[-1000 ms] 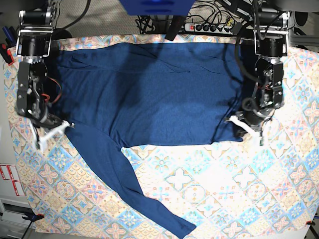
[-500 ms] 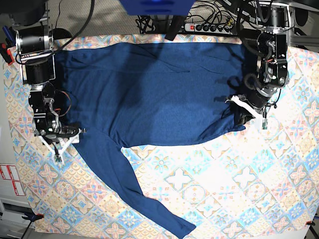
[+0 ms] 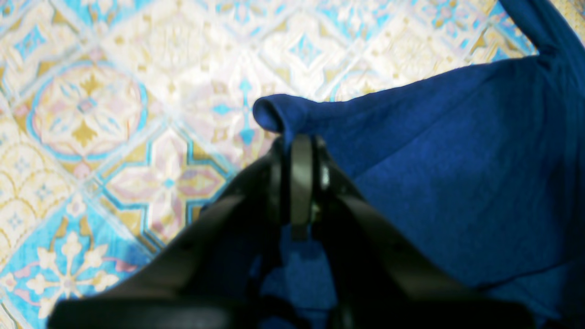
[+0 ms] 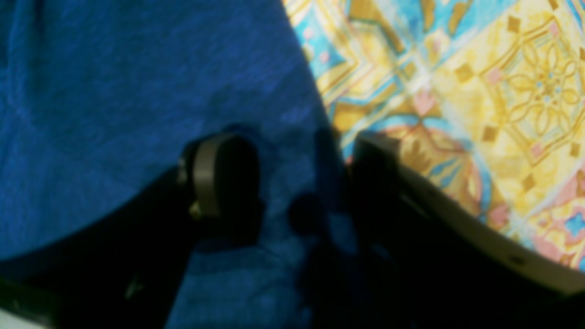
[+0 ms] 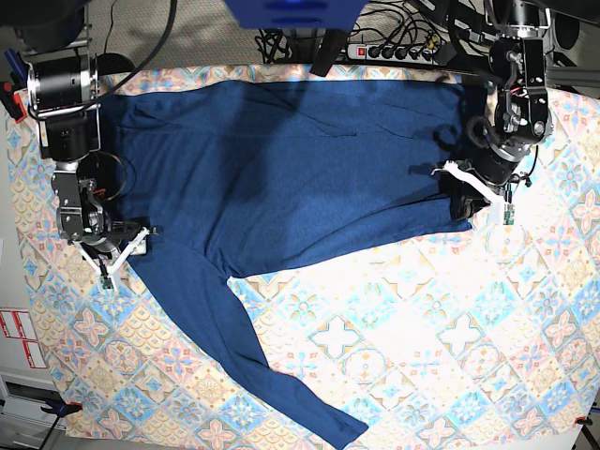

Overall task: Fold the T-shirt properly
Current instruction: 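Fold the lower body half over onto the collar half with both grippers, then open both grippers and move the right gripper to the hanging sleeve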

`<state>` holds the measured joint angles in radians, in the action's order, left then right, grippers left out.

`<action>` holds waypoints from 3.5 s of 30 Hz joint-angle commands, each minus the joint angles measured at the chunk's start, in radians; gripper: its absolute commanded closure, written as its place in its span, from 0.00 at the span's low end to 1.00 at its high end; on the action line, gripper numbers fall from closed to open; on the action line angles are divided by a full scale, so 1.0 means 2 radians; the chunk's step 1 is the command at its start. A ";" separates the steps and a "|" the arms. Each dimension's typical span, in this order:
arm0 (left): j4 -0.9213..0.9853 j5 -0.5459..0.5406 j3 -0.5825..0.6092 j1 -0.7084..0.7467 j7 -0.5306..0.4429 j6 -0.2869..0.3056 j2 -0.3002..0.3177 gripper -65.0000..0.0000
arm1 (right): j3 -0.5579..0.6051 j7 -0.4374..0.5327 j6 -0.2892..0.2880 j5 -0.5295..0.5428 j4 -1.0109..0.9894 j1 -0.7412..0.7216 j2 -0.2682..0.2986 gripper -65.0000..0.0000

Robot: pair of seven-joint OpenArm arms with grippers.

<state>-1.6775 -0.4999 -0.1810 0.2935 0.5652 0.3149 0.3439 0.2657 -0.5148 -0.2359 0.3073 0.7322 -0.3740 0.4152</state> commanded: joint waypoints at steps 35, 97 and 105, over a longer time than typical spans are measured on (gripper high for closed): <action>-0.068 -0.005 -0.089 0.073 -0.013 0.002 0.005 1.00 | -0.149 0.003 -0.117 -0.001 0.282 0.213 0.022 1.00; 0.023 -0.207 -0.179 0.060 0.054 0.002 -0.014 0.45 | -0.125 -0.002 -0.117 -0.004 0.315 0.151 -0.010 0.79; 0.022 -0.231 -0.181 0.065 0.065 0.002 -0.014 0.45 | -0.032 -0.015 -0.117 -0.004 0.129 0.010 -0.011 0.78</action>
<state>-1.6165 -0.9474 -0.5339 0.4240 0.7090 0.3107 0.2996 0.2092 -0.5682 -0.4702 0.2905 0.9695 -0.3286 0.3748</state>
